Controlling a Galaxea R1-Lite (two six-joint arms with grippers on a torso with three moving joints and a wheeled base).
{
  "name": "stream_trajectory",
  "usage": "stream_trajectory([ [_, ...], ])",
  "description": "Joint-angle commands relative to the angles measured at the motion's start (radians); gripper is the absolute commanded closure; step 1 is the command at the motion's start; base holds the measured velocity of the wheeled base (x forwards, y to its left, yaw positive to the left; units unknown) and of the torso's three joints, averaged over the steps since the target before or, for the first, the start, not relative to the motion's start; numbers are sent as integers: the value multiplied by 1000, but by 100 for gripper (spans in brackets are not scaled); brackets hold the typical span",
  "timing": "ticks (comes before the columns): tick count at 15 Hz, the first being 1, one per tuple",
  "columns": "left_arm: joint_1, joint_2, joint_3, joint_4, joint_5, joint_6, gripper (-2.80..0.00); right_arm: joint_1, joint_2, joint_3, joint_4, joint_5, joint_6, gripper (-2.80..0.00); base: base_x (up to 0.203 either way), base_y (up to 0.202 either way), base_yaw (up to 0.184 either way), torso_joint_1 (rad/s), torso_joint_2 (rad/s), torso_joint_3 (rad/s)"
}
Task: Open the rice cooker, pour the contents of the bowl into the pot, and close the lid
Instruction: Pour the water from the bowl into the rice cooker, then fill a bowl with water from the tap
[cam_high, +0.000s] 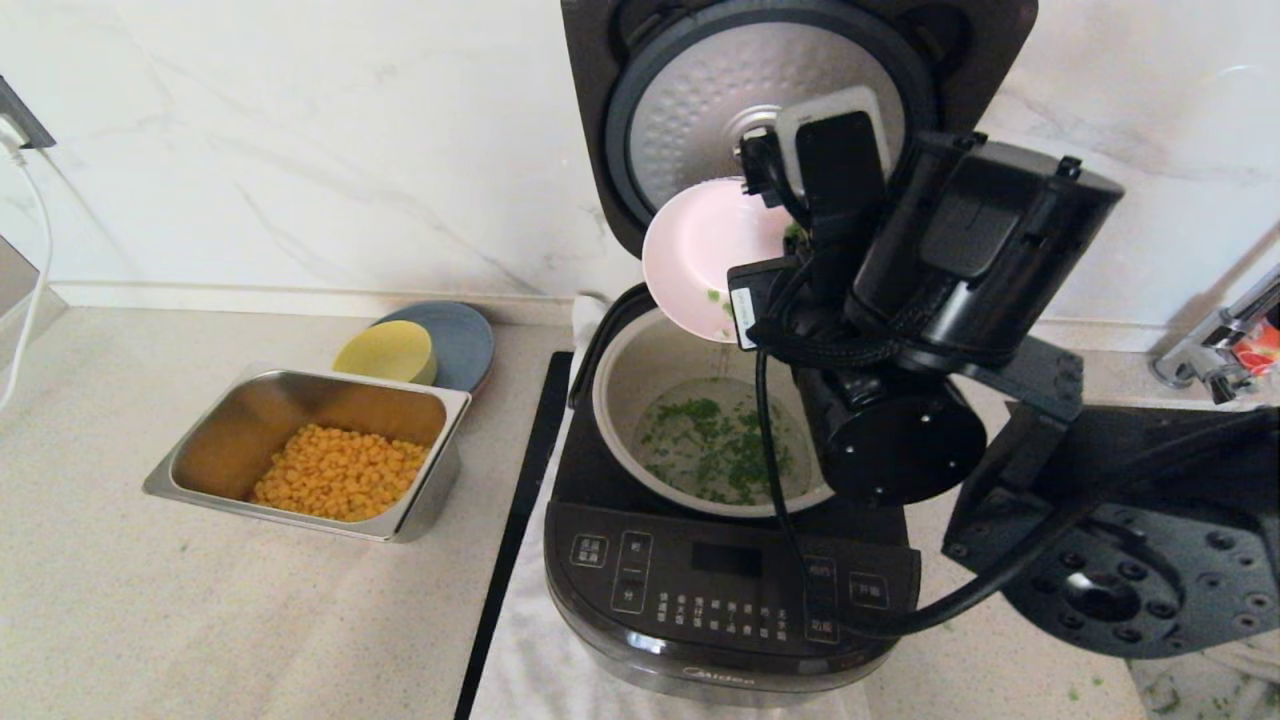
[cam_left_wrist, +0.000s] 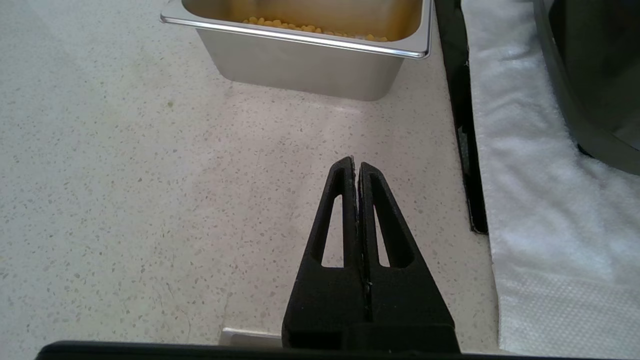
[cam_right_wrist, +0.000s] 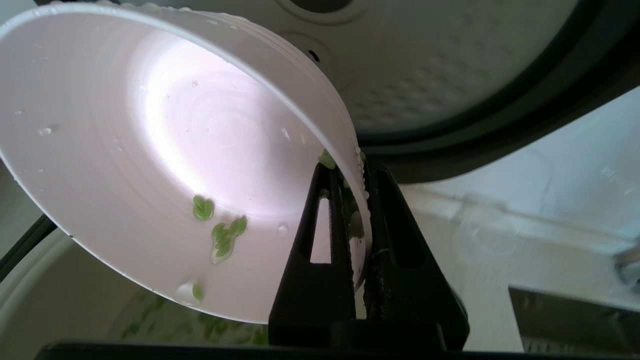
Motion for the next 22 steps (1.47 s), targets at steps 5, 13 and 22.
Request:
stream_trajectory([
  [5, -2, -2, 1, 0, 1, 0, 0, -49, -221, -291, 1171, 252, 595, 0, 0, 0, 0, 0, 0, 0],
  [13, -2, -2, 0, 0, 1, 0, 0, -571, -490, -286, 1715, 847, 840, 0, 0, 0, 0, 0, 0, 0],
  [22, 0, -2, 0, 0, 1, 0, 0, -1600, -309, -17, 1631, 1316, 652, 0, 0, 0, 0, 0, 0, 0],
])
